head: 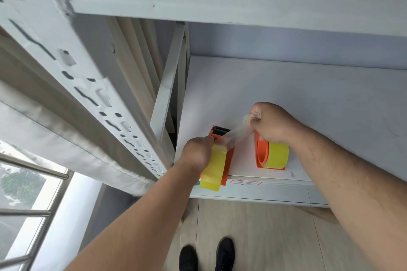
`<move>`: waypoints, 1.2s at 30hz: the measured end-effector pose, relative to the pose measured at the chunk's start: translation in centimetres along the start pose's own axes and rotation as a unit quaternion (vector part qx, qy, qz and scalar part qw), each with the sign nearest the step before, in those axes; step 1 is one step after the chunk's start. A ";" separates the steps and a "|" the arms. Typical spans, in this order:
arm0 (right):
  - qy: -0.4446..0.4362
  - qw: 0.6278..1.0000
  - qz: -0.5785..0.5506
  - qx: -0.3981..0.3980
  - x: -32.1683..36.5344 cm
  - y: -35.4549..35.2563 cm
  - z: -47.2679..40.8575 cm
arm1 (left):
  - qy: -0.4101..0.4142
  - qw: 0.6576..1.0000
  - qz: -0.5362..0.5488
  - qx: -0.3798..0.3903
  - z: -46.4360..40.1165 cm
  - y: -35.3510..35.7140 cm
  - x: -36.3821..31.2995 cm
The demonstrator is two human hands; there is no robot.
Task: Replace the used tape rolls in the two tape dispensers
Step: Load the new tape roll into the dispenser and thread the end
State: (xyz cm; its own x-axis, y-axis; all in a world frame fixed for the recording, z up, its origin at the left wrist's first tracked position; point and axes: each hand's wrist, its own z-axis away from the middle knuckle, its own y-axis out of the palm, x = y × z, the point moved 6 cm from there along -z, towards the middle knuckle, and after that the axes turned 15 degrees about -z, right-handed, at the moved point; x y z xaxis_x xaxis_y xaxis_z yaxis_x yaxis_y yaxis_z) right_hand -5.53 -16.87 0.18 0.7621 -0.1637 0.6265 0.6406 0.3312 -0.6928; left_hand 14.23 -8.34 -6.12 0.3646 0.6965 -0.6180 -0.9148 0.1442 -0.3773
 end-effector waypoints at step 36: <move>0.207 0.946 -0.247 0.037 -0.2 4.2 1.0 | 0.025 0.999 0.027 0.020 1.4 -0.1 -0.5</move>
State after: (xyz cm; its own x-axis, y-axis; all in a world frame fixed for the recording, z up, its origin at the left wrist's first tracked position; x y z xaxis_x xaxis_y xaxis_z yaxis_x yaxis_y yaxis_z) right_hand -3.11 -14.53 -2.51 0.3536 -0.6606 0.6622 0.9312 0.1819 -0.3157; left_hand 13.93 -7.68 -4.81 0.3226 0.6678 -0.6708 -0.9390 0.1364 -0.3159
